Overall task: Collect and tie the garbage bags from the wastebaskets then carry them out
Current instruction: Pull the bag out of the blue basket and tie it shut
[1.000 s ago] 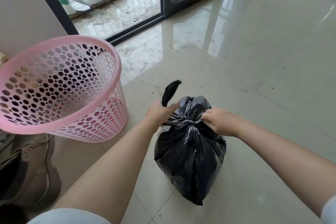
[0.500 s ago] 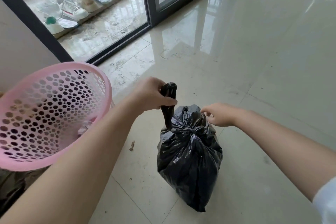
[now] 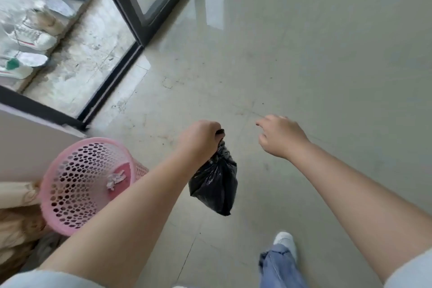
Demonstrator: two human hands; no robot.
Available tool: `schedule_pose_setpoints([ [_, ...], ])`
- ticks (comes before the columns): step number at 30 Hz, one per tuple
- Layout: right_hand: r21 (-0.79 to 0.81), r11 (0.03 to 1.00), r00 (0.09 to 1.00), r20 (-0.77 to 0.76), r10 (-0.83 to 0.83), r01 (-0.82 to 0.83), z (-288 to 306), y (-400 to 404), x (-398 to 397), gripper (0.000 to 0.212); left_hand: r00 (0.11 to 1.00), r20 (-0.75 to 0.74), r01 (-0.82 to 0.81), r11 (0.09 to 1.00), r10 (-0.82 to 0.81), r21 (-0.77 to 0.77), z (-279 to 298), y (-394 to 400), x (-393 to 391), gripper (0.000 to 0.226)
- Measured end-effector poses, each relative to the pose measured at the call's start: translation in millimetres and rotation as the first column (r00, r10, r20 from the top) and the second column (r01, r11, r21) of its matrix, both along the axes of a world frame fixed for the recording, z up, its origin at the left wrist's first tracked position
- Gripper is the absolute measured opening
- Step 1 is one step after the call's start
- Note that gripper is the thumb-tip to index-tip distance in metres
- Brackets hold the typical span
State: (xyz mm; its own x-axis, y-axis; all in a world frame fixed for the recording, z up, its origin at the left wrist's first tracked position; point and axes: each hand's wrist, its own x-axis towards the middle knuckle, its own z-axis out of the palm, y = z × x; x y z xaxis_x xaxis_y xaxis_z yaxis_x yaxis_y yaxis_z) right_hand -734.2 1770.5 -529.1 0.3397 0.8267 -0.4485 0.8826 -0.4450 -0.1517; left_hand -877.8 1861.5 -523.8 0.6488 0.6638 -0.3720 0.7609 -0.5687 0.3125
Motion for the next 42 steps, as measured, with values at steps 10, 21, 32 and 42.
schedule_pose_setpoints([
  [10,0.219,0.947,0.97,0.01,-0.244,0.236,278,-73,145,0.048,0.987,0.03,0.144,0.954,-0.157,0.264,262,-53,165,0.032],
  [21,0.456,0.829,0.879,0.181,-0.441,0.322,465,-194,324,0.053,0.944,0.065,0.269,0.868,-0.324,0.418,447,-148,373,0.029],
  [32,0.406,0.748,0.633,0.401,-0.662,0.525,493,-289,525,0.041,0.76,0.002,0.574,0.673,-0.65,0.465,493,-235,646,0.025],
  [42,0.443,0.553,0.43,0.352,-0.831,0.706,498,-399,724,0.038,0.569,-0.013,0.768,0.525,-0.823,0.366,499,-344,877,0.029],
])
